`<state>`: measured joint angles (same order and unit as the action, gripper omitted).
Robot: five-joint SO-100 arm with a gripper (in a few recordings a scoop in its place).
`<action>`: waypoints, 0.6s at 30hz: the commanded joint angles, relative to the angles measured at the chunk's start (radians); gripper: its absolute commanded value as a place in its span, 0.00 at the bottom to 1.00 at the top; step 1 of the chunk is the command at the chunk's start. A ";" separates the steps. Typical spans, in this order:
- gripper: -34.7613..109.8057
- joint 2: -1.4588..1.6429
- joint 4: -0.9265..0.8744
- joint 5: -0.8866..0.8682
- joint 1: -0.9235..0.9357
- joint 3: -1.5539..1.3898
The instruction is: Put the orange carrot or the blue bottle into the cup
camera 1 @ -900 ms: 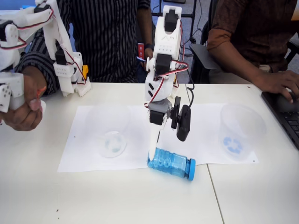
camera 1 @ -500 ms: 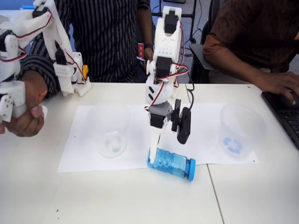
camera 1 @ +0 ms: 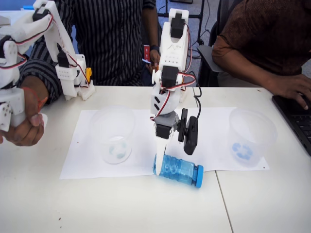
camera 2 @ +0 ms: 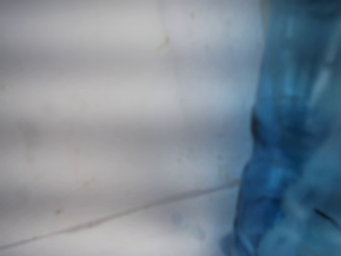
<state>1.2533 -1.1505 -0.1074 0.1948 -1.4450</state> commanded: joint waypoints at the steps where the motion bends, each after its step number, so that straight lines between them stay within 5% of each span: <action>1: 0.54 0.029 0.015 -0.014 0.009 0.089; 18: 0.54 0.012 0.031 -0.014 0.002 0.089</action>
<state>1.2118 -1.1305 -0.1043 0.1948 -1.4435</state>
